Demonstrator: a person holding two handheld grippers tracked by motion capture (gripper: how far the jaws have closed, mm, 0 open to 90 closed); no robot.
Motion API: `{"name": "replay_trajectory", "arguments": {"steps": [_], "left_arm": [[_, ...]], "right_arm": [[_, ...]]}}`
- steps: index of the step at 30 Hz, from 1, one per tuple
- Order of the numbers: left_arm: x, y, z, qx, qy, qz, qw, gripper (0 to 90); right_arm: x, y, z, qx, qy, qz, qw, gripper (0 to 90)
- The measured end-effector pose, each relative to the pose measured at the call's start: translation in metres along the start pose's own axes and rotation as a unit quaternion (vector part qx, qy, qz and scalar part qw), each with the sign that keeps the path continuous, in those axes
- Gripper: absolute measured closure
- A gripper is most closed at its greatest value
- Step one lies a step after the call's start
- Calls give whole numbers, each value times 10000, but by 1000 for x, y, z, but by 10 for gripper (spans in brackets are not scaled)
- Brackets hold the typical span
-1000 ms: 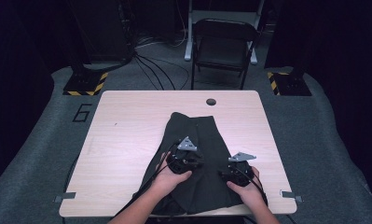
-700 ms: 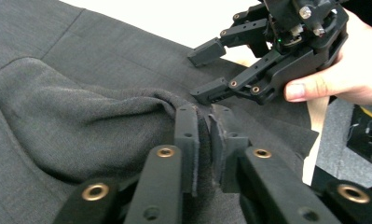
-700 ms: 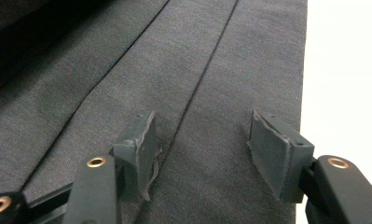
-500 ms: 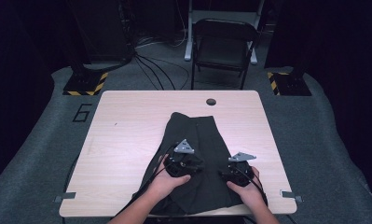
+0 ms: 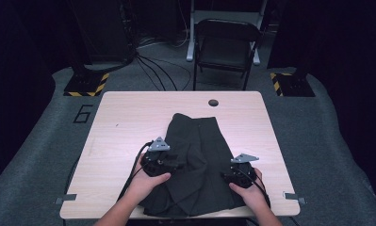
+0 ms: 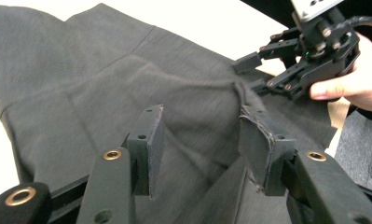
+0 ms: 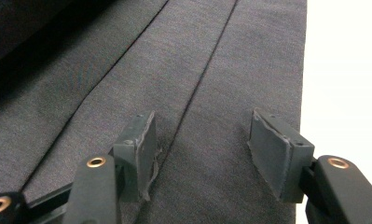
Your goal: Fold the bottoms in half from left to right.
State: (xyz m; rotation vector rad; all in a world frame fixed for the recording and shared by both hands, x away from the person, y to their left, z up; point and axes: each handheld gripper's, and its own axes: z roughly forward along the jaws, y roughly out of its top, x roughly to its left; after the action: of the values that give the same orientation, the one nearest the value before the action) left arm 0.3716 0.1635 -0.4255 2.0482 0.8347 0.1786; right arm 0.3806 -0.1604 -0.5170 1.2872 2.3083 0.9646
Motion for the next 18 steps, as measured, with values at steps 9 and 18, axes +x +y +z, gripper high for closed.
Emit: {"name": "replay_trajectory", "arguments": {"steps": [9, 18], "left_arm": [[16, -26, 5, 167, 298, -91, 9994, 559], [-5, -34, 18, 256, -357, 11, 9990, 593]], "right_arm": [[0, 0, 0, -18, -13, -38, 10000, 409], [2, 1, 0, 24, -2, 90, 10000, 410]]}}
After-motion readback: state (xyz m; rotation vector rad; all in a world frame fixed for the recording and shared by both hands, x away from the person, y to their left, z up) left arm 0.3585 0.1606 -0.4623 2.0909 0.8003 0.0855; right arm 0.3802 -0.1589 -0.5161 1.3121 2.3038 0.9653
